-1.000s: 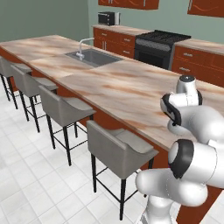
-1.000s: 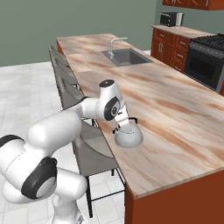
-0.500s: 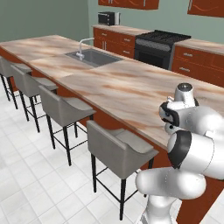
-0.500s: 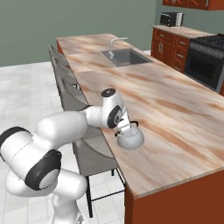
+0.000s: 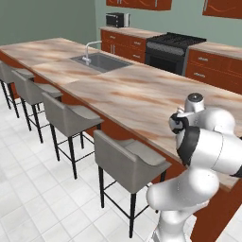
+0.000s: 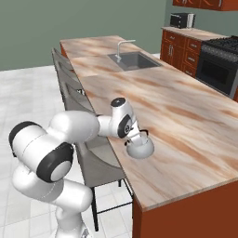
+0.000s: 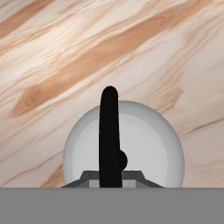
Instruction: The kettle is done boiling. Turn off the stove, then wait for 300 timesteps before moving the kettle to the dining table.
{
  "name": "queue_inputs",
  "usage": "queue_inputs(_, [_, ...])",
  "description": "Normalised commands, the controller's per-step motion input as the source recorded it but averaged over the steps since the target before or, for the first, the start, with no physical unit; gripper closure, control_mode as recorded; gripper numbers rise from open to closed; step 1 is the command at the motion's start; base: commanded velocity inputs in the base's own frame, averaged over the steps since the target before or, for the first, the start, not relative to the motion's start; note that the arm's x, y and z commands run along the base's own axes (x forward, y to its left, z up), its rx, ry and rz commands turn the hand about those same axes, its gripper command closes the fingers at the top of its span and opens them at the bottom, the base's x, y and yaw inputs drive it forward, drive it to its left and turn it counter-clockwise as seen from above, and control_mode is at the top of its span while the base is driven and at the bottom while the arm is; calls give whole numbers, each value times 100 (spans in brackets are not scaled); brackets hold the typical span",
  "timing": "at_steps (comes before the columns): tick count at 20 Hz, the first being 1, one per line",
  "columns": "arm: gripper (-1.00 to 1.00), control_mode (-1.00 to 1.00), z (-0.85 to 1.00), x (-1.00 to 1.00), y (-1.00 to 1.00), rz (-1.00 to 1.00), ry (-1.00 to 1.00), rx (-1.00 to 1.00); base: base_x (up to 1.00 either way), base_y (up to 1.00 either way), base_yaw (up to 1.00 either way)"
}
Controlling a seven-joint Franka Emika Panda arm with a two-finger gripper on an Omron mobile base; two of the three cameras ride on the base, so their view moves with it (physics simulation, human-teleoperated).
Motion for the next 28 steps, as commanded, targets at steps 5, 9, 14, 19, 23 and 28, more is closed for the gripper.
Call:
queue_inputs(5, [100,-100,-21,30,-8,0,0,0,0,0,0])
queue_inputs(9, [100,-100,-20,33,-10,0,0,0,0,0,0])
queue_inputs(14, [100,-100,-18,29,-14,0,0,0,0,0,0])
queue_inputs(19, [100,-100,-12,26,-11,0,0,0,0,0,0])
queue_inputs(23, [-100,-100,-14,3,0,0,0,0,0,0,0])
queue_inputs(28, [-100,-100,0,0,0,0,0,0,0,0,0])
